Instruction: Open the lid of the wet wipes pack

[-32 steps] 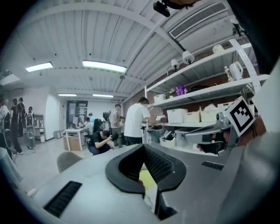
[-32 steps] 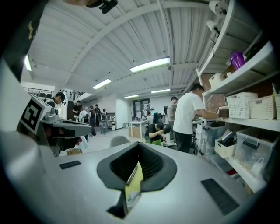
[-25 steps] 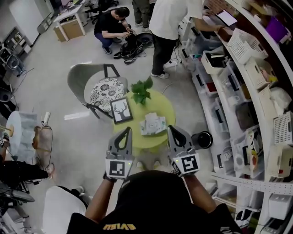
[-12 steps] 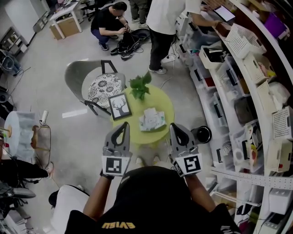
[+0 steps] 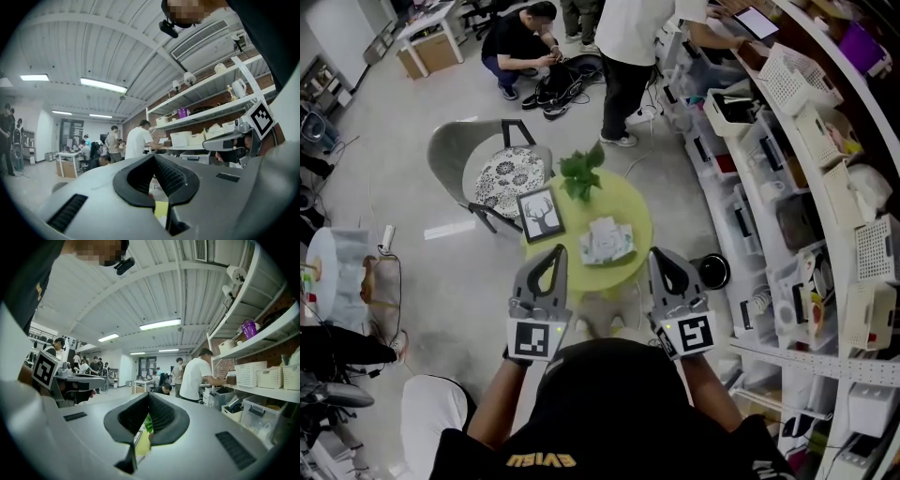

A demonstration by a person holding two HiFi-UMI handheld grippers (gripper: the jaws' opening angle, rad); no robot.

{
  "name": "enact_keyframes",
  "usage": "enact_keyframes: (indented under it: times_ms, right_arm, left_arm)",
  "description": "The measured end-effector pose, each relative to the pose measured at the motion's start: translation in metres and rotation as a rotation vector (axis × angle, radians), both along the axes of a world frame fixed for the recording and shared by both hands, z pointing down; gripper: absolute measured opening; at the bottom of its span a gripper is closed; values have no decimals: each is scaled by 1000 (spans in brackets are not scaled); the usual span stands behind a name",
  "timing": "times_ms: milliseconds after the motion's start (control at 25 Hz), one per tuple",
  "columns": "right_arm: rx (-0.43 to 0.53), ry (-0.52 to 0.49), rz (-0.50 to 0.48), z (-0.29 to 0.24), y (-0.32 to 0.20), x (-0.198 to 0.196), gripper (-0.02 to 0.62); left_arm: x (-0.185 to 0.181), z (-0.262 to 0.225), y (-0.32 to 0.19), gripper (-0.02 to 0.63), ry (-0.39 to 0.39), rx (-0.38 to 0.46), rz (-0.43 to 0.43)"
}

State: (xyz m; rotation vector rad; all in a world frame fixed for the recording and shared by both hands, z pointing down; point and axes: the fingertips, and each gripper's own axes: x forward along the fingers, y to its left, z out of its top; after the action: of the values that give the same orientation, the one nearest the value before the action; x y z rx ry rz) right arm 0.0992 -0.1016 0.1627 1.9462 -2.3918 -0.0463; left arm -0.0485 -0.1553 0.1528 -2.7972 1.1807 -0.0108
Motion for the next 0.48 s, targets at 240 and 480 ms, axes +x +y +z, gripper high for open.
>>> enact_keyframes:
  times_ms: [240, 480]
  right_arm:
    - [27, 17, -12, -7, 0, 2, 2]
    - [40, 49, -11, -9, 3, 5, 2]
  left_arm:
    - [5, 0, -2, 17, -16, 8, 5]
    - [10, 1, 0, 17, -8, 9, 12]
